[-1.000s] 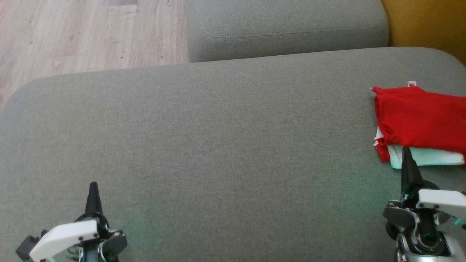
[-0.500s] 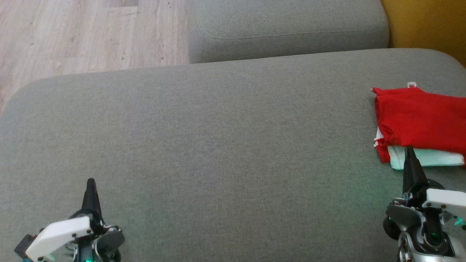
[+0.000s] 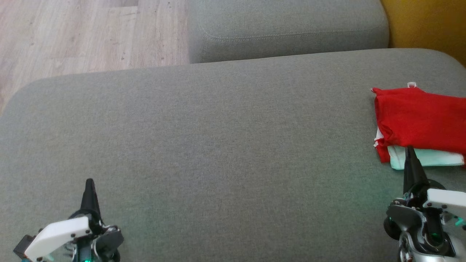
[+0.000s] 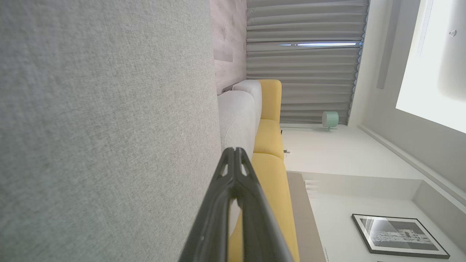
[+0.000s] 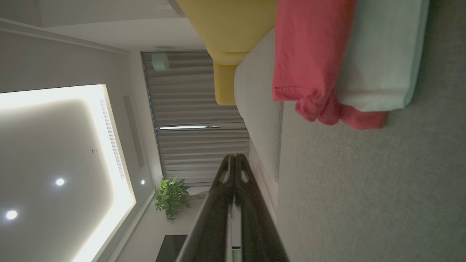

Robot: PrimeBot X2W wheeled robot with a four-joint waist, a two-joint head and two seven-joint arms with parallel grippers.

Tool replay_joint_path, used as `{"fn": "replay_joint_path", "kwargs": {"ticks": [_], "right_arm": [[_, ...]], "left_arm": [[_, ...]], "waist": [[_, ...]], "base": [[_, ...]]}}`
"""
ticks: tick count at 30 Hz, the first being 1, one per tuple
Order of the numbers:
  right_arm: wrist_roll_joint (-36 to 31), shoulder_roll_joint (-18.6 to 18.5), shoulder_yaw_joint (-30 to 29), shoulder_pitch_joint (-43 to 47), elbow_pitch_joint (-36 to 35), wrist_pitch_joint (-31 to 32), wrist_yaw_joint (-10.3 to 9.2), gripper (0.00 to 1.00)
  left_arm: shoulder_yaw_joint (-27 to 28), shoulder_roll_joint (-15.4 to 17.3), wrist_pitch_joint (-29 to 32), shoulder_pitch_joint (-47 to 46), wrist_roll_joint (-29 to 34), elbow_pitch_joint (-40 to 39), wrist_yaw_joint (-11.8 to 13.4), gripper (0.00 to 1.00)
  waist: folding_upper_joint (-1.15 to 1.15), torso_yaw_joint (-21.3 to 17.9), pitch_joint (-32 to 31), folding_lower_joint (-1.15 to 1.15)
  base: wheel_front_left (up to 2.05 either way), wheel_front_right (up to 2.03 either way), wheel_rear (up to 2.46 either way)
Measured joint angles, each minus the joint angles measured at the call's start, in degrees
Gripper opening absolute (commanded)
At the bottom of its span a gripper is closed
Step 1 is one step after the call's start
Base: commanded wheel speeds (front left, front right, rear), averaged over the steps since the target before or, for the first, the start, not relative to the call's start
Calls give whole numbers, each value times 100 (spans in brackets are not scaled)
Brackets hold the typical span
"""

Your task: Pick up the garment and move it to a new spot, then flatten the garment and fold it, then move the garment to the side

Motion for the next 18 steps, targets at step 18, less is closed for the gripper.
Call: {"fn": "replay_joint_path", "kwargs": {"ticks": [18], "right_arm": [[0,1,-30,0,0,9,0,0]], "left_arm": [[18,-9,41,0,1,0,0,0]], "waist": [[0,0,0,0]], "base": [[0,0,0]]}}
